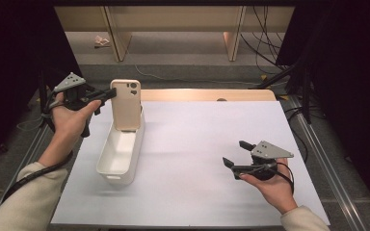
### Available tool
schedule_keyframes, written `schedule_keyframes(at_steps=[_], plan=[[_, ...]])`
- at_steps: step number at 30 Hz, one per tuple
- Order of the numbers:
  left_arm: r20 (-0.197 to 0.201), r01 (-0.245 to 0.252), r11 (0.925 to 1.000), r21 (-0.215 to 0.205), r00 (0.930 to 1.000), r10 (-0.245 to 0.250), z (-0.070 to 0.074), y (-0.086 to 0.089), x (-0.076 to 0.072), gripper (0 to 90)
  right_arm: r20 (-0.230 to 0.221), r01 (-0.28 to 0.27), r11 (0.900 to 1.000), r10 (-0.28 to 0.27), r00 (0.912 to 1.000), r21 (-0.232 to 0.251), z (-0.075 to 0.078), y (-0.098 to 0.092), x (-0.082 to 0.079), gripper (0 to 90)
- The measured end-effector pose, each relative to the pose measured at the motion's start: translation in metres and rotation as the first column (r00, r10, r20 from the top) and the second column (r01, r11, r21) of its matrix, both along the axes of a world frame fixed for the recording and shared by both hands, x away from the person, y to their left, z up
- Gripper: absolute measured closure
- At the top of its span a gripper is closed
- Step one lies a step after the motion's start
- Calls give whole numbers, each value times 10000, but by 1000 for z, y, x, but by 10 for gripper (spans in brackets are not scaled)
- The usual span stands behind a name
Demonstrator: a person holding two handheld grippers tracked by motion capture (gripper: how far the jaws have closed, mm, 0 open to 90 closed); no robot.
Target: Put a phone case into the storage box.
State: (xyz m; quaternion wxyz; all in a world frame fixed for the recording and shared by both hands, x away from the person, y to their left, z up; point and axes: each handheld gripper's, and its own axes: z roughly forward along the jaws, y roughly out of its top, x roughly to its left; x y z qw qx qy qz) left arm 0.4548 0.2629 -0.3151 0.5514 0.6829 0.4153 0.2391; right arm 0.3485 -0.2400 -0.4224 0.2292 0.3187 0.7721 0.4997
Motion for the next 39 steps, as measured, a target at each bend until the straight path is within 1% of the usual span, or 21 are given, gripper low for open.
schedule_keyframes(at_steps=[1,5,8,9,14,19,22,27,34,35,39], plan=[[0,0,10000,0,10000,0,0,0,0,829,-3,0,10000,0,10000,-3,0,0,0,179],[-28,-56,10000,-9,10000,56,-4,7,9,829,-19,10,10000,-10,10000,-6,0,-1,0,179],[-138,-117,9999,-12,9998,116,-11,10,18,829,-19,9,10000,-9,10000,-16,0,-1,1,179],[-138,-117,9999,-12,9998,116,-11,10,18,829,-22,6,10000,-6,10000,2,0,-1,0,179],[-194,-217,9998,9,9996,217,-20,13,29,829,-55,-4,10000,3,10000,-8,-1,-1,0,179],[-268,-226,9997,88,9994,228,-26,14,39,829,-70,-9,10000,9,10000,-1,-1,-1,1,179],[-324,-270,9996,60,9991,272,-29,14,44,829,-67,-14,10000,14,10000,-22,-1,-1,1,179],[-454,-332,9994,103,9984,336,-37,14,51,829,-89,-14,10000,14,10000,-11,-2,-1,1,179],[-498,-303,9995,73,9983,306,-41,13,54,829,-86,-20,10000,20,10000,20,-2,-1,1,179],[-526,-335,9994,15,9981,335,-43,13,55,828,-90,-19,10000,19,10000,17,-2,-1,1,179],[-583,-378,9993,5,9976,378,-46,15,57,829,-90,-27,10000,27,10000,-1,-2,-1,1,179]])
